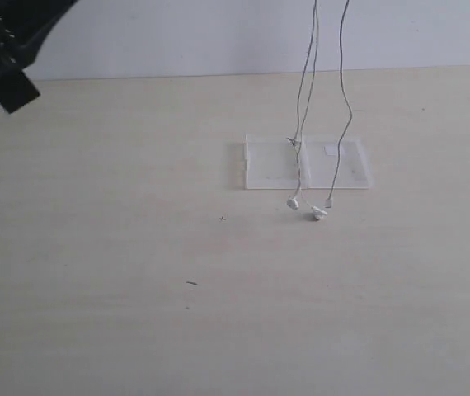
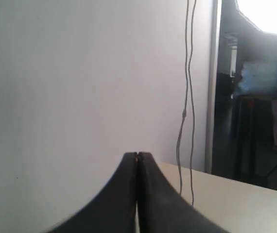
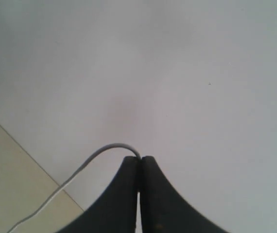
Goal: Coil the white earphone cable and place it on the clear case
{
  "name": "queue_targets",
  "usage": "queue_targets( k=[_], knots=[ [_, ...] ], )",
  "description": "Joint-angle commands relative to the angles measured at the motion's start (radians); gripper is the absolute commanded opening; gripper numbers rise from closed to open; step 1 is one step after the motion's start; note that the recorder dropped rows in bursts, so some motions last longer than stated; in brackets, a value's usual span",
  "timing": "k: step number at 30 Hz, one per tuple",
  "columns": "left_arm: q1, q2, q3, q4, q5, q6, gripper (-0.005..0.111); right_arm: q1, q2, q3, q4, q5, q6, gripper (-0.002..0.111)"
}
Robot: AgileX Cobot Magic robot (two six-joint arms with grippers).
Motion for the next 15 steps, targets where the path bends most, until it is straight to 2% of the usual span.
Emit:
queue_targets(
  k=[1, 5, 7, 12, 15],
  knots=[
    [-0.003, 0.142, -0.086, 0.083, -0.067, -0.009, 0.0, -0.002, -0.008, -0.01, 0.012, -0.031, -0.005, 0.0],
    [-0.016, 0.229, -0.147, 0.099, -0.121, -0.009, 0.012, -0.002, -0.008, -0.01, 0.036, -0.052, -0.005, 0.0],
    [-0.036, 0.254, -0.178, 0.101, -0.123, -0.007, 0.023, -0.002, -0.008, -0.01, 0.043, -0.055, -0.005, 0.0],
    [-0.104, 0.301, -0.256, 0.105, -0.099, -0.002, 0.062, -0.002, -0.008, -0.01, 0.045, -0.043, -0.005, 0.0],
    [-0.145, 0.332, -0.296, 0.109, -0.047, 0.001, 0.075, -0.002, -0.008, -0.01, 0.064, -0.019, -0.003, 0.0]
  ],
)
